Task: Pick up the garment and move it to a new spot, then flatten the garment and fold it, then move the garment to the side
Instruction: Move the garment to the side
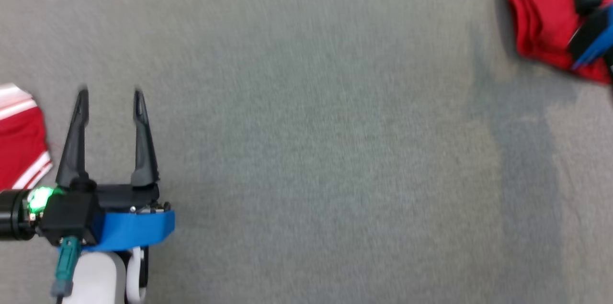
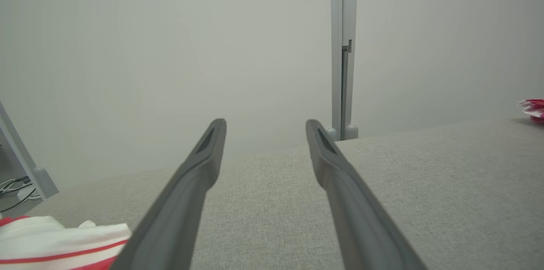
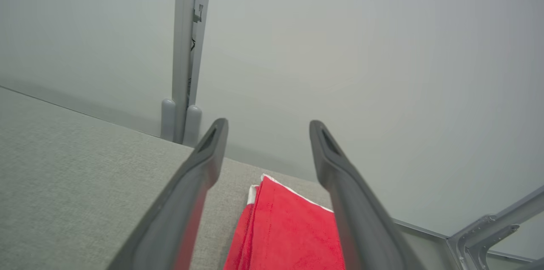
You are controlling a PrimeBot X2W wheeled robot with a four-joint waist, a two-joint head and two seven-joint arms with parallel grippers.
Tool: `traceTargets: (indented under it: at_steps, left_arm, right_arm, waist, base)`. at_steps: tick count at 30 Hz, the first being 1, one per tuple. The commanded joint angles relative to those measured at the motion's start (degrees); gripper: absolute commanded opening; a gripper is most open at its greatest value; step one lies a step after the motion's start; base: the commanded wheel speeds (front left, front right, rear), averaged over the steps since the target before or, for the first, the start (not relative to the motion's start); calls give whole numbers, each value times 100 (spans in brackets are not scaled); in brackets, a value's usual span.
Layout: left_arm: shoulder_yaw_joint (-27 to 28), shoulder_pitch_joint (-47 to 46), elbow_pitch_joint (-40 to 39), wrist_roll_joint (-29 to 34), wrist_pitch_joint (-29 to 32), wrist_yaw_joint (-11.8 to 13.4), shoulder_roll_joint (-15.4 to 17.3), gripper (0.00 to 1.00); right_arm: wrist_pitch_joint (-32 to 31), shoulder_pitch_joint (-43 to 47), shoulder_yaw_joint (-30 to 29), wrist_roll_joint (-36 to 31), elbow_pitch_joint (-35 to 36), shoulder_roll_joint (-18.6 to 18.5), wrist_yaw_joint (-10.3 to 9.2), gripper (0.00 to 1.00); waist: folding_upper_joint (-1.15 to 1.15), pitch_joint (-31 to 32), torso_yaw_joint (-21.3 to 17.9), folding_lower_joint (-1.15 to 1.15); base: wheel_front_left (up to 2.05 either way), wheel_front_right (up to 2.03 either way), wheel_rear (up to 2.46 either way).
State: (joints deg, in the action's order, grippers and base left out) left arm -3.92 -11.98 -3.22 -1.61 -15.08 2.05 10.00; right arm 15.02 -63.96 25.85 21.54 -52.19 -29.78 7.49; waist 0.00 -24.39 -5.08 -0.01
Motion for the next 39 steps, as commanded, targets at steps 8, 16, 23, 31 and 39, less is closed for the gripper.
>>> traceTargets:
  at_steps: [8, 16, 23, 31, 39]
  left_arm:
    - [256, 811, 412, -199, -13, -36, -143, 100]
    - [289, 1117, 820, -248, -12, -166, -355, 100]
    - [402, 1355, 1084, -273, -13, -260, -454, 100]
    - [590, 1634, 1186, -243, -13, -315, -503, 100]
    - [679, 1611, 1275, -184, -13, -396, -515, 100]
  right_arm:
    - [20, 2263, -1192, -649, 1758, 1075, 2, 100]
    - [21, 4055, -1894, -854, 2630, 1743, 2, 100]
    - [21, 5365, -2303, -975, 3240, 2096, 2, 100]
    - [21, 6316, -2721, -1178, 3686, 2390, 2, 100]
    - [21, 6545, -2883, -1279, 3827, 2572, 2, 100]
  waist:
    - [0, 992, 147, 1]
    - [0, 1549, 397, 1]
    - [0, 2054, 475, 1]
    - [0, 2437, 631, 1]
    - [0, 2480, 721, 1]
  base:
    - [0, 0, 0]
    - [0, 0, 0]
    - [0, 0, 0]
    - [0, 0, 0]
    - [0, 0, 0]
